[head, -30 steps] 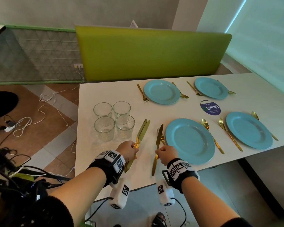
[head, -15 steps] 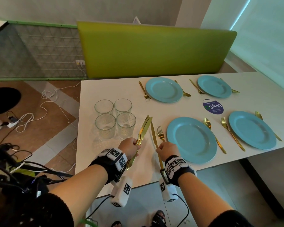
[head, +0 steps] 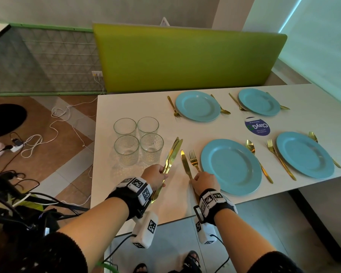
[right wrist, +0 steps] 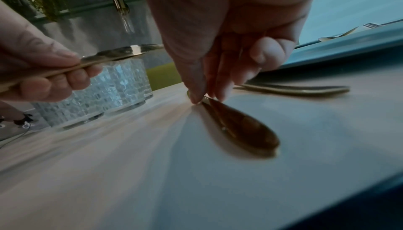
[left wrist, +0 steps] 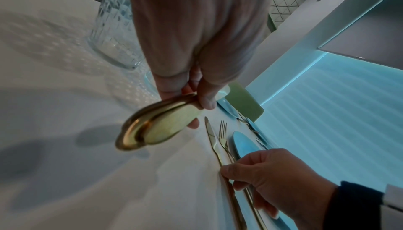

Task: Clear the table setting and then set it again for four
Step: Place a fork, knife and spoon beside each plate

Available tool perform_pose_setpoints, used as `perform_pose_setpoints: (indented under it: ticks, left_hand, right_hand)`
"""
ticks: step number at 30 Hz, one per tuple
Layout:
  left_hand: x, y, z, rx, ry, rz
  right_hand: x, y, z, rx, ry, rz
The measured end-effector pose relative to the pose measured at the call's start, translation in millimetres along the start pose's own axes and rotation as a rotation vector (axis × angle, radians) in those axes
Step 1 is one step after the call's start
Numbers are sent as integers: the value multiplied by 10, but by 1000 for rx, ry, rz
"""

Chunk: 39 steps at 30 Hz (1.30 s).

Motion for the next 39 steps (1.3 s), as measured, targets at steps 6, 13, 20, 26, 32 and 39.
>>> perform_pose_setpoints:
  ticks: [6,13,20,26,32,39]
  left_hand:
    - [24,-27,-16,-4,-2,2]
    - [16,-53,-35,-11,-1,-1]
    - [24,-19,-57,-8,-5,6]
    - [18,-6,-73,-5,4,7]
    - [46,-10,-75,-3,7,14]
    - [73,-23,-79,-12,7,28]
  right_hand:
    - [71,0,31,9,-15,-15]
    - [86,21,-13,22,-46,-51]
    - [105,68,-50,10,-54,-41]
    - [97,69,-68,17,-61,-38]
    - [75,77,-84,3,-54,-44]
    - [64,65,-103,6,-54,-47]
Point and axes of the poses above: each hand's wrist, its own z-axis away from the middle knuckle, its own y-axis out of the back of the hand, x = y × z, the point moved 4 cm from there along -z, towards the middle knuckle, and after that the axes turned 2 degrees about y, right-handed, at the moved point
